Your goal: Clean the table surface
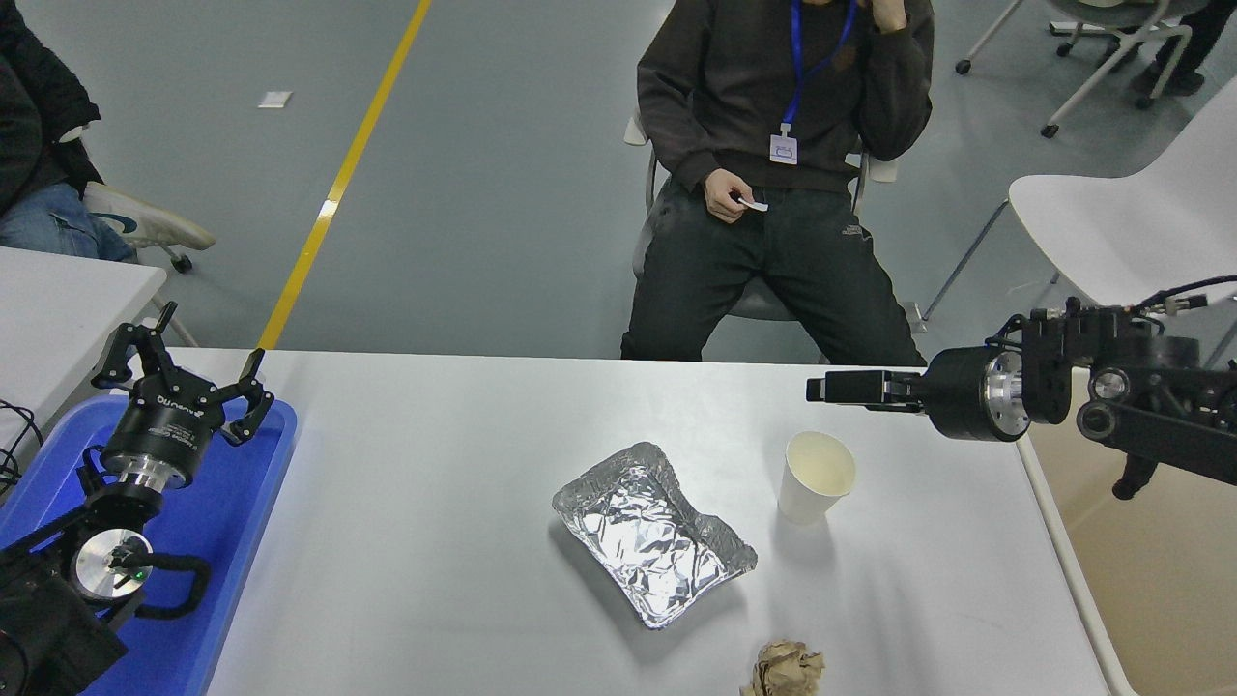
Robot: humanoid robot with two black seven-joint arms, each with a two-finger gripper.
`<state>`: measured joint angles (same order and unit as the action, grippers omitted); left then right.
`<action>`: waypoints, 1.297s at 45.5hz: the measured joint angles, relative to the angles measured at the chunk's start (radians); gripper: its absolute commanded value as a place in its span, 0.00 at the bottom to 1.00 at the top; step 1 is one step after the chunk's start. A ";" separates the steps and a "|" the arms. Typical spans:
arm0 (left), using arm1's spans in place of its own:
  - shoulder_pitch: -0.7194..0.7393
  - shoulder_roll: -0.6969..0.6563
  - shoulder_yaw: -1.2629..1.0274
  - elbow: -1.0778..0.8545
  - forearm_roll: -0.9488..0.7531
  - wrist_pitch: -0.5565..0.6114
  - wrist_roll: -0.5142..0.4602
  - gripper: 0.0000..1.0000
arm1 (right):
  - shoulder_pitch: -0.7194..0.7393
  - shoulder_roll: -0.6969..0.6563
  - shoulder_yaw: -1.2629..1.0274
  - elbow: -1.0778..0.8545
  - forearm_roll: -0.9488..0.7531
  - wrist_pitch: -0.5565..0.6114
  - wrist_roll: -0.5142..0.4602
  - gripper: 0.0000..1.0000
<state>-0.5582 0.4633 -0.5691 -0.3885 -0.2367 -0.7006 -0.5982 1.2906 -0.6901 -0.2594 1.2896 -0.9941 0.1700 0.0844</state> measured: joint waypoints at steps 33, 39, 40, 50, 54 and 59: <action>0.001 0.000 0.000 -0.001 0.000 -0.001 0.001 1.00 | -0.015 0.160 -0.122 -0.151 -0.020 -0.017 -0.135 0.98; 0.000 0.000 0.000 -0.001 0.000 -0.001 0.001 1.00 | -0.036 0.165 -0.126 -0.174 -0.020 -0.030 -0.137 0.98; 0.000 0.000 0.000 -0.001 0.000 -0.001 0.001 1.00 | -0.040 0.167 -0.126 -0.176 -0.020 -0.032 -0.136 0.98; 0.000 0.000 0.000 -0.001 0.000 0.000 0.001 1.00 | -0.072 0.186 -0.129 -0.200 -0.021 -0.052 -0.135 0.98; 0.000 0.000 0.000 -0.001 0.000 0.000 0.001 1.00 | -0.083 0.191 -0.129 -0.205 -0.021 -0.061 -0.134 0.98; 0.000 0.000 0.000 -0.001 0.000 -0.001 0.001 1.00 | -0.095 0.198 -0.130 -0.214 -0.022 -0.068 -0.134 0.92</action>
<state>-0.5577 0.4633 -0.5691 -0.3896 -0.2367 -0.7011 -0.5975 1.1954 -0.4918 -0.3890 1.0759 -1.0162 0.1021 -0.0497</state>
